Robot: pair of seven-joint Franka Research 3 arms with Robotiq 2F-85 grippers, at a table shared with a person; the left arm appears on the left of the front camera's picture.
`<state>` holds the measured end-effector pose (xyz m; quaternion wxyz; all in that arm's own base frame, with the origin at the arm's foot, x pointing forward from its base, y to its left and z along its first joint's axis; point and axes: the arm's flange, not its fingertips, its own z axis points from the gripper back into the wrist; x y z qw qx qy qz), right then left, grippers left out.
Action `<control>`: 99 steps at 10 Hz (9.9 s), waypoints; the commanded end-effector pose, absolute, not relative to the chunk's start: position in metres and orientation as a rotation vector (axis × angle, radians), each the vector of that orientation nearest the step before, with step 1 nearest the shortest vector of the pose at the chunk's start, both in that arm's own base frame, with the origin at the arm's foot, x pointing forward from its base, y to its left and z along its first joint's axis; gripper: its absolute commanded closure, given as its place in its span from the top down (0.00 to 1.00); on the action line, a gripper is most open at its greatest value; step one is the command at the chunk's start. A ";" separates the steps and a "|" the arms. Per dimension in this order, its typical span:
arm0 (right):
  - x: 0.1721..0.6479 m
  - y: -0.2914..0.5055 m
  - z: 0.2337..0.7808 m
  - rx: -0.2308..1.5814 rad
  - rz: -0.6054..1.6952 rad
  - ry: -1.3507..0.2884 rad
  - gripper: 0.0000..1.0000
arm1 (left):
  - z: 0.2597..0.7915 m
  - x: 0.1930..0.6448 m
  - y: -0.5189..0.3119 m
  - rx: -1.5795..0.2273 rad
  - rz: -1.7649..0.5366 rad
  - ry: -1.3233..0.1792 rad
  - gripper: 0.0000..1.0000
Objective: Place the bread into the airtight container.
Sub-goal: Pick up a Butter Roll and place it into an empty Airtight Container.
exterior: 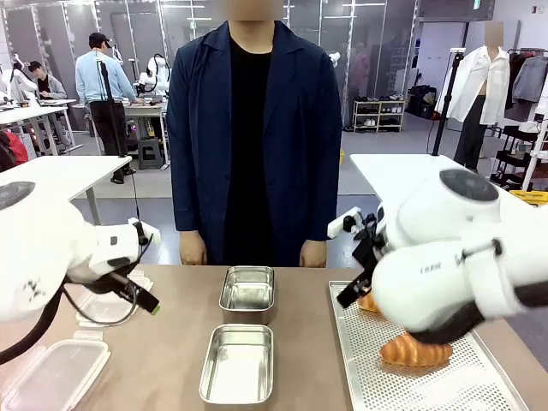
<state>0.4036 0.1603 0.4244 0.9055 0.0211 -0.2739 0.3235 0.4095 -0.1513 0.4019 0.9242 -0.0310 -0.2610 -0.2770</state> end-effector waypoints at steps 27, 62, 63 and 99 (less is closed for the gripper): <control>0.329 0.030 0.586 -0.044 1.693 -0.131 1.00 | 0.801 0.217 0.042 -0.386 -0.557 -0.699 1.00; 0.453 0.069 0.340 0.078 1.399 -0.057 0.49 | 0.801 0.217 0.042 -0.386 -0.557 -0.699 1.00; 0.451 0.073 0.374 0.074 1.358 -0.068 0.49 | 0.801 0.217 0.042 -0.386 -0.557 -0.699 1.00; 0.394 0.413 0.351 0.198 -0.018 0.020 0.64 | 0.801 0.217 0.042 -0.386 -0.557 -0.699 1.00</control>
